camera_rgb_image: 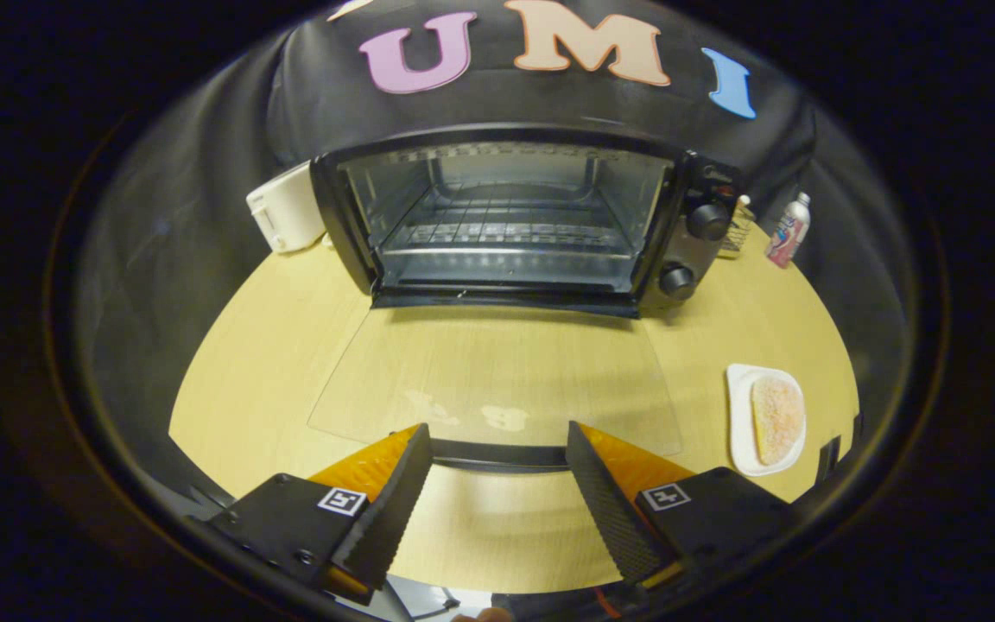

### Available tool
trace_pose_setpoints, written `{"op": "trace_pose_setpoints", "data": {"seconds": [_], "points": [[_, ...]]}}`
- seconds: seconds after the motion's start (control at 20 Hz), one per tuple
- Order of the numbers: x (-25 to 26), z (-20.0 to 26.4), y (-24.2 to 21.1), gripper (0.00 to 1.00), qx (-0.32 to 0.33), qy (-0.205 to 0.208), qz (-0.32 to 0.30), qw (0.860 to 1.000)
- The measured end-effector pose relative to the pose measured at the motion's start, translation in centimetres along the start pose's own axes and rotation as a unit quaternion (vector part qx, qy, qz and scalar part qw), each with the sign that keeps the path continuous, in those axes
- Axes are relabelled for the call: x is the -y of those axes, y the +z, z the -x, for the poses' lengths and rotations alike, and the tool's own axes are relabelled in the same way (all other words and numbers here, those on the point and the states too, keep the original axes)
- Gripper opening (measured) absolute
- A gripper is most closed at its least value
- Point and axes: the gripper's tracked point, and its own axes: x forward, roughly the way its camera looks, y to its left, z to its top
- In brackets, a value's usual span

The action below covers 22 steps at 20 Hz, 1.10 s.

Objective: Open the toaster oven, put the food inside, and close the toaster oven door.

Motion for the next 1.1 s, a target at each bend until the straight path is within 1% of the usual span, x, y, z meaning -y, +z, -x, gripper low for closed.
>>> {"op": "trace_pose_setpoints", "data": {"seconds": [0.05,0.25,0.45,0.55,0.7,0.8,0.95,1.1], "points": [[1.1,0.4,0.6,0.99,0.008,-0.008,-0.004,1.0],[9.1,1.2,2.8,0.99,0.021,-0.084,-0.008,0.996],[17.4,0.6,1.8,1.0,-0.006,-0.149,-0.026,0.988],[20.2,0.5,0.9,0.99,-0.021,-0.17,-0.042,0.984],[24.4,-0.4,-0.7,0.99,-0.042,-0.193,-0.063,0.978],[26.4,-1.6,-1.8,1.0,-0.057,-0.199,-0.076,0.975],[27.3,-2.9,-3.2,1.0,-0.085,-0.193,-0.087,0.973],[28.6,-3.9,-4.1,1.0,-0.107,-0.201,-0.085,0.97]]}}
